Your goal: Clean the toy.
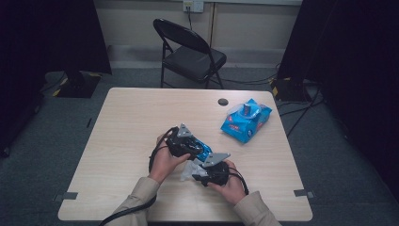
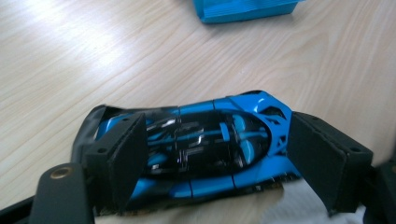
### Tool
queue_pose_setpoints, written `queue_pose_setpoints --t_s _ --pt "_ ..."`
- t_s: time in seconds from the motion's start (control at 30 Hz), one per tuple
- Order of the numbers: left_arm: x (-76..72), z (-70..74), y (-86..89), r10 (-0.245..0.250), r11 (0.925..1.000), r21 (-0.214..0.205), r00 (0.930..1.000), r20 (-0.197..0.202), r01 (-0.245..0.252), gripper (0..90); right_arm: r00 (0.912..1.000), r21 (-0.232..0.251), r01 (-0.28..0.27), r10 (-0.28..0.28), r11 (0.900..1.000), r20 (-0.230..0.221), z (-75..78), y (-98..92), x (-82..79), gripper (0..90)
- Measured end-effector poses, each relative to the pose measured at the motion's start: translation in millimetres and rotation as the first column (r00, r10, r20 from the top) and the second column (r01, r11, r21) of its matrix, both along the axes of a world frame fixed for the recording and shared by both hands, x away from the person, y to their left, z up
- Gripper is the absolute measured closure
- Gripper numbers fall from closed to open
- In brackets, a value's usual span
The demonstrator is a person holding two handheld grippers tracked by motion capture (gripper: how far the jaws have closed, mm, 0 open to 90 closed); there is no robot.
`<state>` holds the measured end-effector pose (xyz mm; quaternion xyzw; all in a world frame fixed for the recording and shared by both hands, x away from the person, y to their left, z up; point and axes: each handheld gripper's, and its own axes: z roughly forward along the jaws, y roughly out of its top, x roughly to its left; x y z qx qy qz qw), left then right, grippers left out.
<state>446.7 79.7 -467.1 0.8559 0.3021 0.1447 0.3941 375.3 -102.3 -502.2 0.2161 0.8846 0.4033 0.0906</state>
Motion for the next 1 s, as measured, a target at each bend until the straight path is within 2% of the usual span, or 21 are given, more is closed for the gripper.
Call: queue_pose_setpoints --t_s 0.03,0.1,0.23,0.27,0.43,0.5,0.57,0.67,0.77,0.93,1.0 --pt "2.0 -2.2 -2.8 0.001 1.0 -0.008 0.9999 -0.011 -0.001 20.7 1.0 -0.002 0.008 -0.008 1.0 0.002 0.2 -0.5 0.0 60.4" --pt "5.7 -5.1 -6.3 0.001 1.0 0.002 0.9997 -0.024 -0.001 20.3 0.9998 0.004 0.019 -0.019 0.9998 0.0 0.1 -1.4 0.4 64.6" --pt "7.4 -7.8 -10.5 -0.005 0.9999 0.01 0.9998 -0.02 0.005 17.5 0.9991 -0.006 0.036 -0.036 0.9993 -0.023 2.5 -4.1 0.4 74.9" --pt "7.7 -8.0 -10.5 -0.014 0.9996 0.025 0.9998 -0.013 0.014 17.5 0.9989 -0.007 0.036 -0.037 0.9993 -0.029 2.9 -5.1 0.4 76.0" --pt "10.5 -9.6 -11.5 -0.017 0.999 0.04 0.9998 -0.011 0.017 15.6 0.9961 -0.026 0.057 -0.058 0.9981 -0.067 6.7 -15.7 2.8 79.0" --pt "11.1 -10.4 -11.2 -0.028 0.9975 0.066 0.9996 0.003 0.028 15.6 0.9941 -0.034 0.076 -0.079 0.9965 -0.075 8.0 -22.9 4.7 79.3" --pt "11.0 -11.9 -11.2 -0.029 0.997 0.072 0.9995 0.013 0.028 15.5 0.9915 -0.038 0.101 -0.104 0.9942 -0.079 9.0 -31.1 7.2 79.5" --pt "10.5 -14.9 -12.4 -0.028 0.9973 0.069 0.9992 0.03 0.026 15.0 0.9842 -0.035 0.15 -0.153 0.988 -0.089 10.3 -44.3 12.2 79.7" --pt "9.8 -15.6 -14.6 -0.024 0.9977 0.064 0.9994 0.026 0.022 14.2 0.9743 -0.023 0.207 -0.208 0.9782 -0.087 12.4 -57.4 17.9 79.9" --pt "9.6 -16.3 -15.1 -0.026 0.9975 0.066 0.9992 0.031 0.024 12.9 0.9497 0.012 0.307 -0.305 0.9517 -0.071 15.3 -74.9 29.7 79.9" --pt "9.5 -16.5 -14.7 -0.027 0.9976 0.065 0.9991 0.033 0.025 12.9 0.9406 0.009 0.336 -0.336 0.9417 -0.052 15.3 -76.0 36.1 79.8"
